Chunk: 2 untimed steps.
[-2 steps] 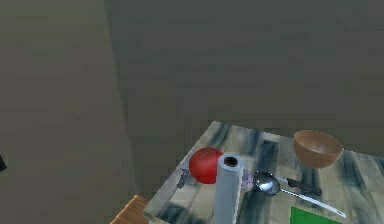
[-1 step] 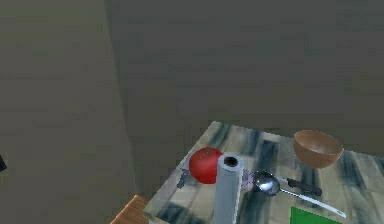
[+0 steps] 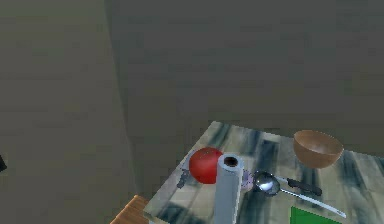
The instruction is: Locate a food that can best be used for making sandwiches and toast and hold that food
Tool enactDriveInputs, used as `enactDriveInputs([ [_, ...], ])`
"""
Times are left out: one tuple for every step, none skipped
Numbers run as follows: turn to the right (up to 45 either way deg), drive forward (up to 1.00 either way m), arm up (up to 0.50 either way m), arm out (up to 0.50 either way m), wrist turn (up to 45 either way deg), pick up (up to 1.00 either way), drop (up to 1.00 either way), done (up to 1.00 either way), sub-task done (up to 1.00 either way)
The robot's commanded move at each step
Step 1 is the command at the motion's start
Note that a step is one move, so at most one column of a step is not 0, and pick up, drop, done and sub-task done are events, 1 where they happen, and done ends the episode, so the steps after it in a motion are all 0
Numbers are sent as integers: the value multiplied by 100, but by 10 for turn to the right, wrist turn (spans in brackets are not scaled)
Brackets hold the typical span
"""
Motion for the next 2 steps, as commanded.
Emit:
enactDriveInputs([
  [0,0,0,22,0,0,0,0,0],
  [0,0,0,0,450,0,0,0,0],
])
